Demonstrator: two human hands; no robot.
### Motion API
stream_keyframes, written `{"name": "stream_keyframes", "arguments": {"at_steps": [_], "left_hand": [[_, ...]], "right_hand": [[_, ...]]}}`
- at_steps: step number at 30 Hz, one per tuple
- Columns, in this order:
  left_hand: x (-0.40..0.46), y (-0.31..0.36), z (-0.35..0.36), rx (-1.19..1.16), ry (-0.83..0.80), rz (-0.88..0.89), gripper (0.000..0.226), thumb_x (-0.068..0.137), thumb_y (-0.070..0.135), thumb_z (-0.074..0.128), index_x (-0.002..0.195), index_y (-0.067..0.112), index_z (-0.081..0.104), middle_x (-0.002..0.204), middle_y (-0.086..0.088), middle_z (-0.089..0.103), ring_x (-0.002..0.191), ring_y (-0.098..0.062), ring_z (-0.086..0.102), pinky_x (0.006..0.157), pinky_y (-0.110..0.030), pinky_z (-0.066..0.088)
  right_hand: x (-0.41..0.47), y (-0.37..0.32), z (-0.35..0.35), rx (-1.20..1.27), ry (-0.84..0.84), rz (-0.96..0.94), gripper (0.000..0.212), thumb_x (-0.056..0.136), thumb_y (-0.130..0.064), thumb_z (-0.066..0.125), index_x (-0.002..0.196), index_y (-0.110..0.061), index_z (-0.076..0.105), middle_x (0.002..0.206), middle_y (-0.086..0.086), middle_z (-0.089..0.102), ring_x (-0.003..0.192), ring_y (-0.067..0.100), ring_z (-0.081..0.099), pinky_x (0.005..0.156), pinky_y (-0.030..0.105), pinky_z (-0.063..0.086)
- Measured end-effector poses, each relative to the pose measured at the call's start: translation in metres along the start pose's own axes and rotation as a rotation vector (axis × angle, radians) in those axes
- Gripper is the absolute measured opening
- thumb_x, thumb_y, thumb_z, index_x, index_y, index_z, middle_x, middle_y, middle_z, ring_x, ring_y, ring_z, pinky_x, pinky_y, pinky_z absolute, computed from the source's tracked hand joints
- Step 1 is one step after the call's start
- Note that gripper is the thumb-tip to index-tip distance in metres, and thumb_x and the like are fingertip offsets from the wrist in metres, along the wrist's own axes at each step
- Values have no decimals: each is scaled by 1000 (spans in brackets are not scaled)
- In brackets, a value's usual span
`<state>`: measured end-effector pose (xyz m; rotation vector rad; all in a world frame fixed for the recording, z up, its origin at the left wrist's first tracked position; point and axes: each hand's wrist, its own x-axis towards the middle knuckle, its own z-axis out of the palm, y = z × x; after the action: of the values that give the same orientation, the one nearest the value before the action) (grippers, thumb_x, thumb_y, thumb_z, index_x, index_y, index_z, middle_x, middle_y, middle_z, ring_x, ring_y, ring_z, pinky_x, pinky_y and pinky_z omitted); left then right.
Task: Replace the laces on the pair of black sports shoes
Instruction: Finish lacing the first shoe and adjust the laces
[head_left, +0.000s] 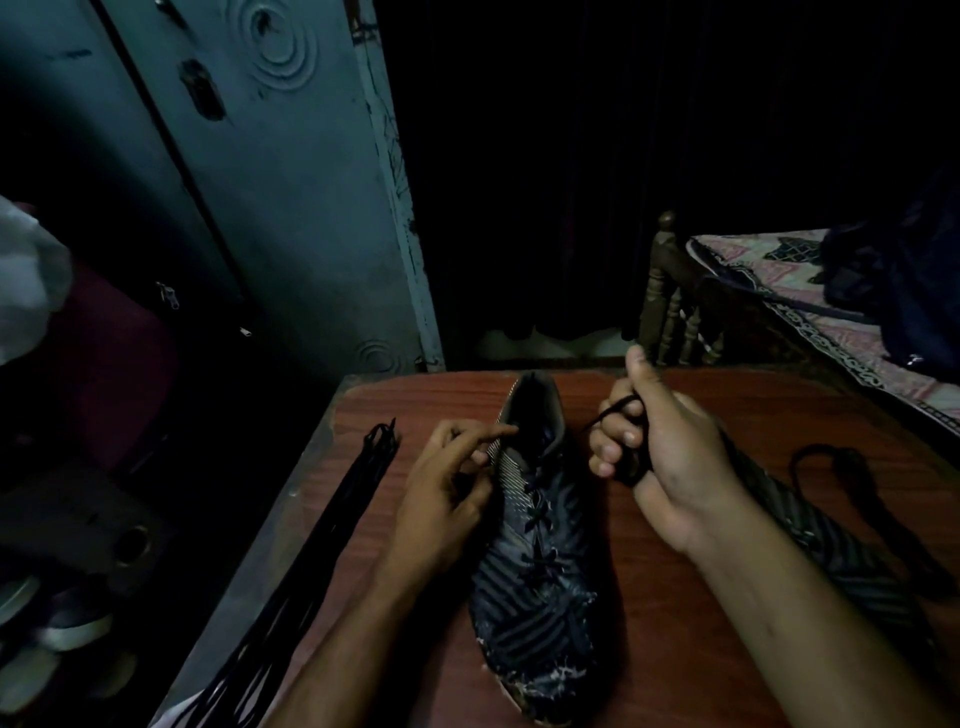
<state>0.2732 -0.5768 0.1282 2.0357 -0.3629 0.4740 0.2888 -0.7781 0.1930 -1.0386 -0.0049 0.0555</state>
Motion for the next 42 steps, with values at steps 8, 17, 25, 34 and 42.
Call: {"name": "stream_keyframes", "arguments": {"at_steps": [8, 17, 25, 34, 42], "left_hand": [[-1, -10, 0, 54, 11, 42, 54, 90, -11, 61, 128, 27, 70, 112, 18, 53, 107, -10, 57, 89, -11, 45], [2, -10, 2, 33, 4, 65, 53, 91, -9, 58, 124, 30, 71, 115, 24, 52, 113, -3, 56, 92, -10, 44], [2, -8, 2, 11, 19, 101, 64, 89, -10, 59, 119, 46, 62, 116, 22, 52, 112, -4, 55, 93, -6, 39], [1, -11, 0, 48, -1, 49, 47, 89, -8, 60, 123, 24, 70, 117, 15, 54, 107, -8, 56, 91, -12, 44], [-3, -1, 0, 31, 2, 42, 39, 87, -5, 58, 117, 19, 68, 118, 17, 52, 109, 1, 55, 90, -5, 41]], "right_hand": [[29, -15, 39, -222, 78, -186, 37, 102, -40, 54, 74, -15, 53, 57, 0, 46, 46, 12, 41, 41, 21, 34], [55, 5, 68, -56, 110, -220, 33, 106, -36, 47, 82, -14, 47, 58, 2, 44, 43, 14, 41, 42, 25, 36], [54, 42, 52, -1106, -151, -638, 31, 100, -37, 31, 86, -19, 52, 85, -7, 53, 85, 11, 48, 81, 29, 38], [42, 28, 23, -1217, -200, -649, 19, 100, -10, 50, 97, -16, 68, 95, -4, 65, 92, 5, 62, 84, 25, 49], [31, -7, 24, -1892, -406, -529, 14, 97, -32, 61, 110, -32, 66, 101, -3, 55, 100, 16, 47, 93, 34, 42]]}}
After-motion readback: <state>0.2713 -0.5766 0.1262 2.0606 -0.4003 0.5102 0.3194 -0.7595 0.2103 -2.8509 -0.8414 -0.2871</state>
